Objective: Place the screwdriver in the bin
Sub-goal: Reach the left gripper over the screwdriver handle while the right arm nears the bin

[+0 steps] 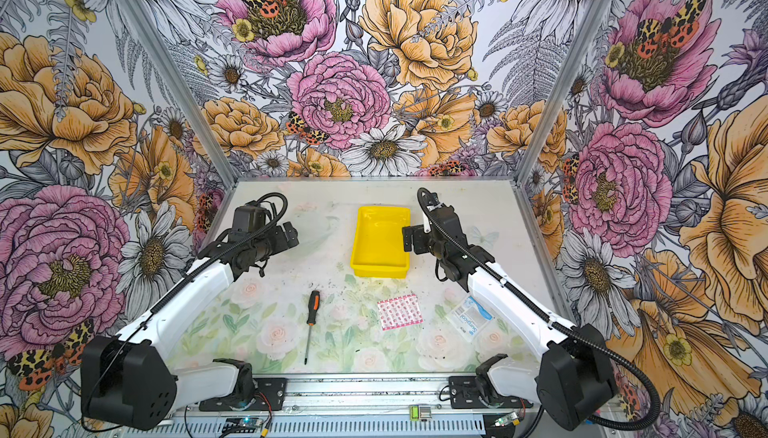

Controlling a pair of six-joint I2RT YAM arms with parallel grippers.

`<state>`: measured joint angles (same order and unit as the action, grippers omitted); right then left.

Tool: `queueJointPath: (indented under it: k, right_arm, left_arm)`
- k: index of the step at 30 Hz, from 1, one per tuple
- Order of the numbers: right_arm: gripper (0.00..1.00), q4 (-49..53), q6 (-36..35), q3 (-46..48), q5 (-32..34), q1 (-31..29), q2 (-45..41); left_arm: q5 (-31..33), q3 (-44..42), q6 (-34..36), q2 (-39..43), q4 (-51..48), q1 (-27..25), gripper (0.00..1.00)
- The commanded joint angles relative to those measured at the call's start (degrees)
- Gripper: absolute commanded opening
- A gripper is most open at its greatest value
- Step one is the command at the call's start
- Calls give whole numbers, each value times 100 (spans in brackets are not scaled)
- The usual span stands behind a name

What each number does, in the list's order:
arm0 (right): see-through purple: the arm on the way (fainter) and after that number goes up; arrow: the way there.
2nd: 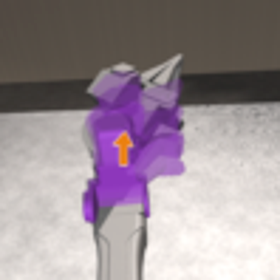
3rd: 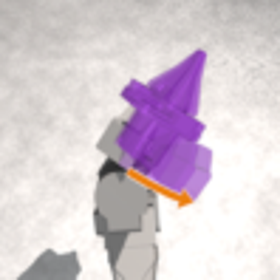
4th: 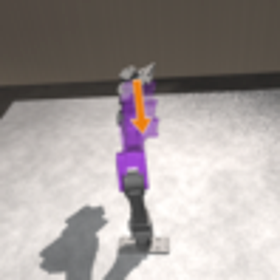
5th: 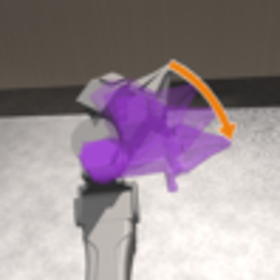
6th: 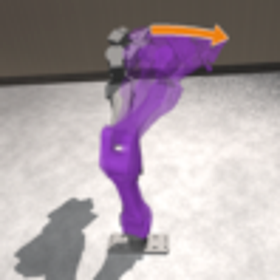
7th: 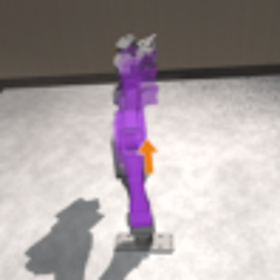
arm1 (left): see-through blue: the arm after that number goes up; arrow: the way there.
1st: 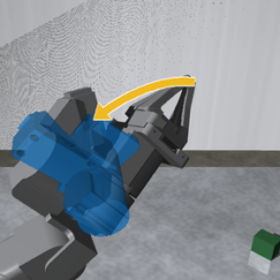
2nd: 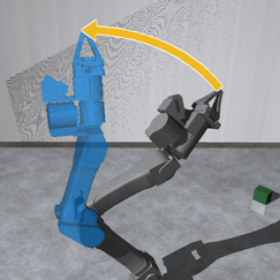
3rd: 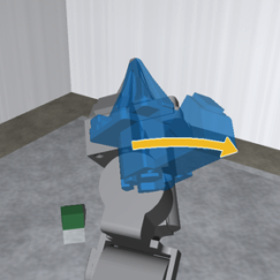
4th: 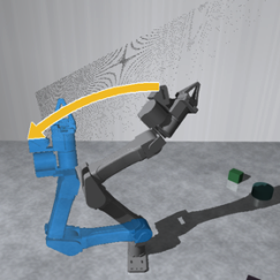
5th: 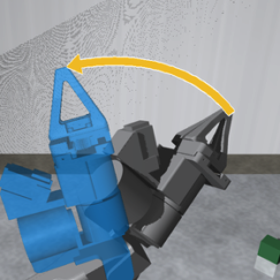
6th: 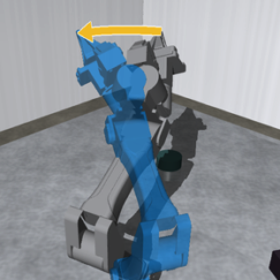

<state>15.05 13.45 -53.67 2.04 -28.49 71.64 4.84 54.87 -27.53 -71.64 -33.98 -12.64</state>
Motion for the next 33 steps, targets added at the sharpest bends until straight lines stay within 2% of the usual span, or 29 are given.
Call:
queueJointPath:
  k: [1, 4, 10, 13, 16, 19, 33]
  right_arm:
    - [99, 189, -537, -157, -1019, -314, -77]
    - [100, 175, -690, -86, -1812, -617, -141]
    - [98, 165, -1331, 257, -2462, -1332, -451]
    - [98, 158, -1852, 454, -2765, -1570, -730]
    - [99, 104, -2138, 652, -2849, -1656, -930]
    - [99, 121, -2122, 649, -2932, -1652, -943]
    - [99, 106, -2022, 621, -2833, -1655, -671]
  left_arm:
    - [-364, 94, -445, 156, -959, -243, 99]
    - [-499, -52, -676, 200, -1134, -441, 98]
    - [-556, -249, -1165, 120, -1167, -761, 99]
    - [-606, -231, -1041, 2, -1197, -926, 99]
    - [-600, -342, -982, -46, -1251, -959, 99]
    - [-677, -495, -1009, -85, -1236, -980, 99]
    - [-233, -764, -1071, -827, -1234, -2013, 96]
